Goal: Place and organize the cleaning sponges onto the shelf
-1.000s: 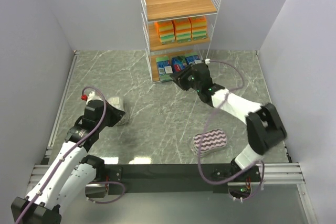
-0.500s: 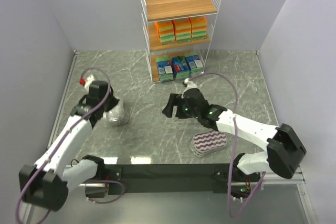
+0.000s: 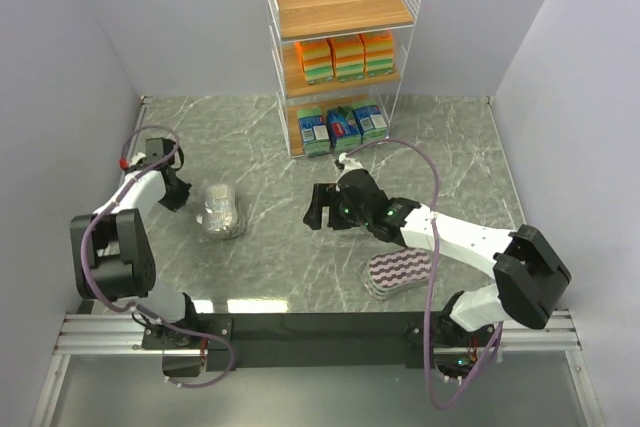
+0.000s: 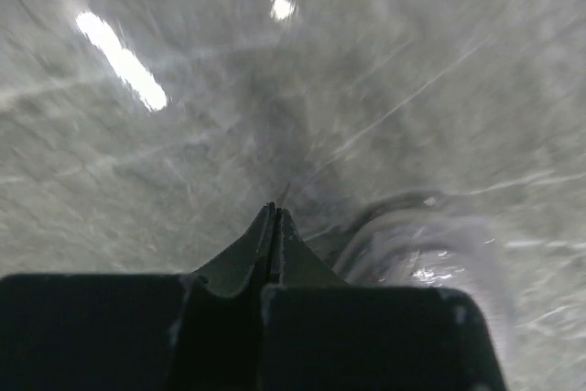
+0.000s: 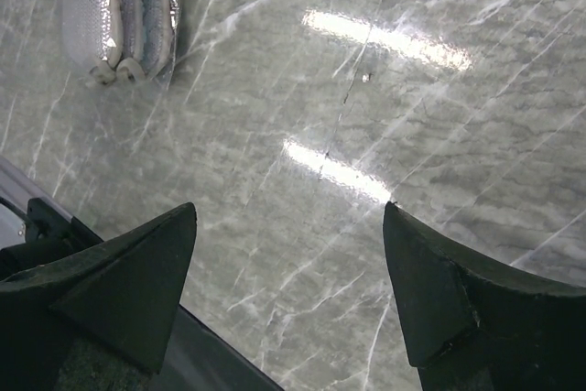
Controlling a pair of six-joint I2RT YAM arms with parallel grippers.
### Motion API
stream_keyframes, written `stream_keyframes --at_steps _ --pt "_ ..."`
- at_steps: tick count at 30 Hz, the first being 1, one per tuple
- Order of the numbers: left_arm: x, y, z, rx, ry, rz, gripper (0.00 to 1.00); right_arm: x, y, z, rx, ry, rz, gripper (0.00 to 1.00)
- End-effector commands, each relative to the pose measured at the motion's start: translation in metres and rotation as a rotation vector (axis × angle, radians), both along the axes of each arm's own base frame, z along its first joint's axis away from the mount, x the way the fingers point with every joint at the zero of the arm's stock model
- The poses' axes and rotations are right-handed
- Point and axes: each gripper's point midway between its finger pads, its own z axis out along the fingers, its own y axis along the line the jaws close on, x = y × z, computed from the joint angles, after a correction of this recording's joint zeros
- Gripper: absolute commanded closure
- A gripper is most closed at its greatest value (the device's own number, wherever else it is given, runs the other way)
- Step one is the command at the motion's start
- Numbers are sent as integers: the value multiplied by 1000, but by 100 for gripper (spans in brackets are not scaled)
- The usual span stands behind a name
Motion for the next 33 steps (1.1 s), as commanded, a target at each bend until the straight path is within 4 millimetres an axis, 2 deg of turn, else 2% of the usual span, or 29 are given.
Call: stream_keyframes --at_steps 1,5,11,17,18,21,24,26,27,29,30,33 --pt "0 -21 -5 -58 -14 -65 100 -1 -3 16 19 -41 -2 11" --pt "2 -48 14 -8 -89 -145 100 -3 -15 16 14 -61 -30 11" --pt "-1 -105 -6 -106 -68 -306 100 0 -30 11 -3 -48 -102 11" --pt "-7 -202 -7 -253 -122 -526 100 4 -56 1 -14 -36 -198 9" --pt "-9 -225 -4 -284 -140 -574 100 4 -58 4 -7 -46 -202 9" --pt "-9 -268 1 -319 -163 -670 100 7 -65 5 -37 -75 -204 8" --pt "-5 -298 1 -346 -170 -734 100 17 -69 6 -70 -108 -210 3" --pt "-1 -308 -1 -352 -160 -756 100 25 -65 10 -69 -126 -197 0" --pt "-1 -310 -1 -347 -154 -759 100 30 -65 5 -85 -118 -194 0" --pt "-4 -304 1 -323 -157 -744 100 41 -62 10 -77 -114 -197 0" --pt "-7 -302 5 -324 -163 -747 100 45 -61 5 -73 -92 -196 0" --pt "-13 -278 25 -241 -212 -709 97 55 -57 6 -54 -84 -207 0"
